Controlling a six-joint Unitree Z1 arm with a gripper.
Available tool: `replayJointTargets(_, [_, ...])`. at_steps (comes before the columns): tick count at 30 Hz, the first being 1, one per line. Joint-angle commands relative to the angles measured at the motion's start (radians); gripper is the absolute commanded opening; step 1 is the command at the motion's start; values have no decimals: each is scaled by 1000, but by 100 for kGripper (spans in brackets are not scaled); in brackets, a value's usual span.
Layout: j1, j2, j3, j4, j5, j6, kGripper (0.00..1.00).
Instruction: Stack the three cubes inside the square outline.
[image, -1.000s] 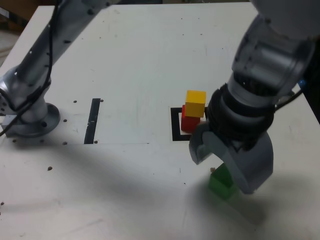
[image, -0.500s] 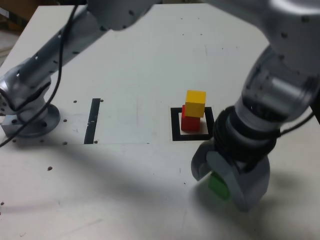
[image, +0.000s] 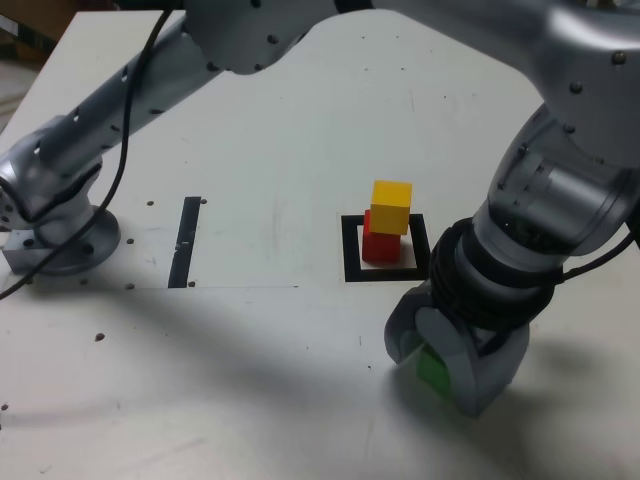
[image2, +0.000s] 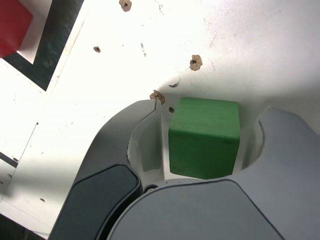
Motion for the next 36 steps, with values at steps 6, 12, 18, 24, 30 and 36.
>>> replayJointTargets(6, [-1, -4, 2, 10, -1, -6, 30])
replayJointTargets(12, [-1, -7, 2, 12, -2, -6, 29])
replayJointTargets(18, [-1, -33, 1, 27, 4, -20, 30])
replayJointTargets(24, [11, -90, 2, 56, 39, -70, 30])
replayJointTargets(30, [65, -172, 52, 73, 79, -119, 30])
replayJointTargets(36, [130, -264, 145, 74, 109, -172, 30])
